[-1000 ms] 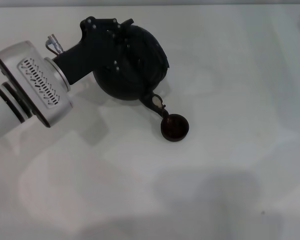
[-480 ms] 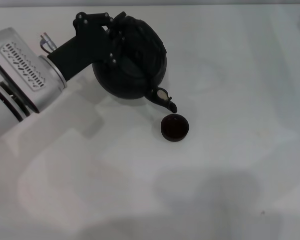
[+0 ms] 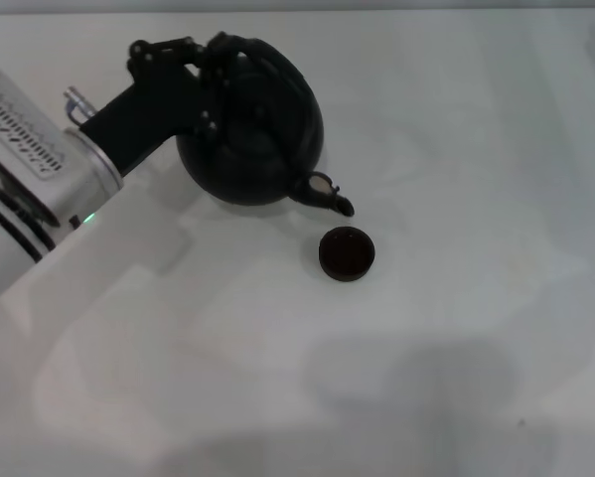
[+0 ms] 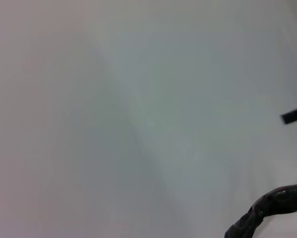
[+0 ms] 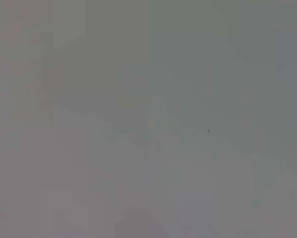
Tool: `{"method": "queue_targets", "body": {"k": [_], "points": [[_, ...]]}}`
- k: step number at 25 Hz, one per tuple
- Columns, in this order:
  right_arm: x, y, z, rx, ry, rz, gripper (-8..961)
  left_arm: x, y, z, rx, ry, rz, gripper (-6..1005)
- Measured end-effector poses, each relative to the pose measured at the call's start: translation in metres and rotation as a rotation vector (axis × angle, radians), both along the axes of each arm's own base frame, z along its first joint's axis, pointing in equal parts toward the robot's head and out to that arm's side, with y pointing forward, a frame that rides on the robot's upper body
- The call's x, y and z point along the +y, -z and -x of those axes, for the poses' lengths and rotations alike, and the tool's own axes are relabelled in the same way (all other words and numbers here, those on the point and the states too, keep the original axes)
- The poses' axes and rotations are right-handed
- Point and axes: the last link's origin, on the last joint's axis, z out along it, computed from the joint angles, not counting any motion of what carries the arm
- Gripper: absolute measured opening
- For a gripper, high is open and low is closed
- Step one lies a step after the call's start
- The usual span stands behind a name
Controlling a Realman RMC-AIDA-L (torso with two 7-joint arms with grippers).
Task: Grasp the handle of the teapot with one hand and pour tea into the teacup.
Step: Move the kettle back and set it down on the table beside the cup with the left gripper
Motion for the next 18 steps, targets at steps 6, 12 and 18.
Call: {"method": "queue_targets", "body": {"k": [6, 12, 18], "points": [[-0.001, 0.000, -0.002, 0.002, 0.012, 0.004, 838, -0.009, -0.008, 0.012, -0.151, -0.127, -0.064, 87], [0.000, 0.000, -0.002, 0.000, 0.012, 0.003, 838, -0.019, -0.009, 0.020, -0.343, -0.275, -0.089, 86], [0.000, -0.002, -0.003, -0.001, 0.014, 0.002, 839, -0.029, 0.002, 0.021, -0.460, -0.378, -0.085, 86]]}}
